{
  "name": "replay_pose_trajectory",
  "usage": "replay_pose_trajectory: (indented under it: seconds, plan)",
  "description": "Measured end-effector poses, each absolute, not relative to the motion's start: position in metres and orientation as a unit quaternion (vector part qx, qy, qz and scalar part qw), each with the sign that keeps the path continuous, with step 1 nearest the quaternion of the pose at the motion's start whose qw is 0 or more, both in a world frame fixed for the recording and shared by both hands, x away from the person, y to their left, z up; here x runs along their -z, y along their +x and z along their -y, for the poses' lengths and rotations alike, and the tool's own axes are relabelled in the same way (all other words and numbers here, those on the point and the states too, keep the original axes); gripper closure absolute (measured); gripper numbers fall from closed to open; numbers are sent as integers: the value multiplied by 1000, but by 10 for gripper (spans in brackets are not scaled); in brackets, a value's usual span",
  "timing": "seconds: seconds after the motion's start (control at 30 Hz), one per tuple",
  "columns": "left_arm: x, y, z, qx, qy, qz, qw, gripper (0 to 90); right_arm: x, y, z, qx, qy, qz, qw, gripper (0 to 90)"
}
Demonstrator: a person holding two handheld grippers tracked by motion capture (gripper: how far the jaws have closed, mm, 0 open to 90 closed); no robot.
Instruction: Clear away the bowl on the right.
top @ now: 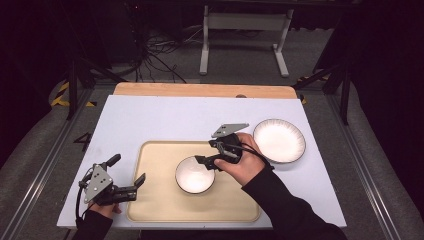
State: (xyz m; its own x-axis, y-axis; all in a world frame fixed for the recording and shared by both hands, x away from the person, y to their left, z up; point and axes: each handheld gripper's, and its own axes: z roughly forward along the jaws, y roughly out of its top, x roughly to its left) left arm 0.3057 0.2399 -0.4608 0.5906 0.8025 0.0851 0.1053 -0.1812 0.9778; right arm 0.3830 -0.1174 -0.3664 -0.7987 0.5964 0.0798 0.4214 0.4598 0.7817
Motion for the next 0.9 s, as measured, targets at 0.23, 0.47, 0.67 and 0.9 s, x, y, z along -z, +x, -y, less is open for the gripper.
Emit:
replay_pose_trajectory:
  seconds: [0.23,0.47,0.67,0.9]
  plan:
    - [461,306,-240,-316,701,-325,551,1,359,371,129,-470,271,-830,128,240]
    - [461,306,-240,-316,700,-325,551,1,361,359,139,-515,217,-813,163,225]
    - [461,306,-240,-317,700,-325,551,1,364,351,146,-535,193,-800,192,224]
    - [461,306,-240,-317,700,-325,551,1,365,347,164,-549,192,-785,212,204]
